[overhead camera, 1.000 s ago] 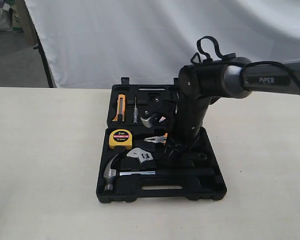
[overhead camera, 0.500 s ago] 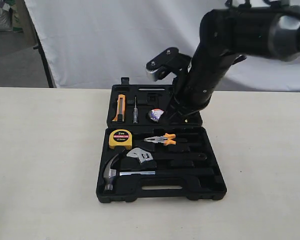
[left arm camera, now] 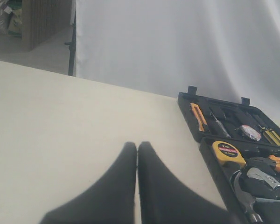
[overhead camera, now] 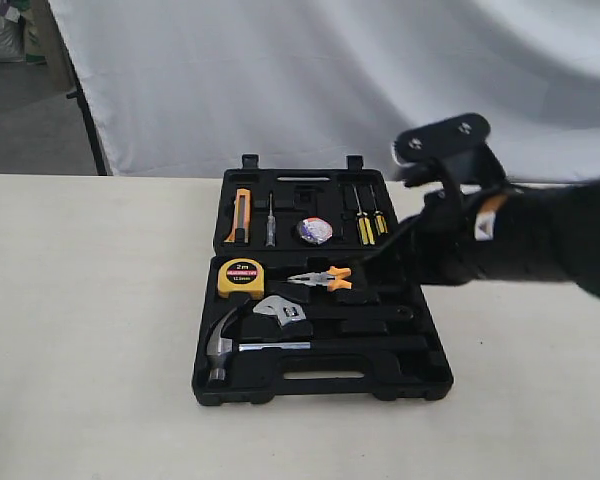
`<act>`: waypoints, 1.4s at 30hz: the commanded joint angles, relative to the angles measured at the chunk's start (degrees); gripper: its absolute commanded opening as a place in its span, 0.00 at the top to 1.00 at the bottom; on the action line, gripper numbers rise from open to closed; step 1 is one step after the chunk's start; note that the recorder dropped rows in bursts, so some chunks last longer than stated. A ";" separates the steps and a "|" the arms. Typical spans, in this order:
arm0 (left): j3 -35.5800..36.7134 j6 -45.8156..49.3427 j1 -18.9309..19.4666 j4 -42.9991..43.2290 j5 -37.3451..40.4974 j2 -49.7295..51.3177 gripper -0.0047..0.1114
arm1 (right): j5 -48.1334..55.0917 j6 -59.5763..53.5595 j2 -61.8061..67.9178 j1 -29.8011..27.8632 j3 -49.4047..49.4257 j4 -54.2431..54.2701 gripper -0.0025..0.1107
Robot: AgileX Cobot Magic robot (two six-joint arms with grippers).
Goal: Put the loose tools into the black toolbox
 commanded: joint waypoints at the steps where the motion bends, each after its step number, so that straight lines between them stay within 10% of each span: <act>1: -0.15 -0.27 1.45 0.25 -0.41 -0.18 0.95 | -15.57 5.70 -5.78 -0.29 12.80 -0.24 0.98; 14: -0.15 -0.27 1.45 0.25 -0.41 -0.18 0.95 | -19.52 9.45 -50.76 -0.29 43.46 3.38 0.98; 27: -0.15 -0.27 1.45 0.25 -0.41 -0.18 0.95 | -16.65 6.93 -70.85 -1.32 46.87 3.38 0.98; 42: -0.15 -0.27 1.45 0.25 -0.41 -0.18 0.95 | 4.34 6.94 -83.86 -27.09 46.87 2.40 0.98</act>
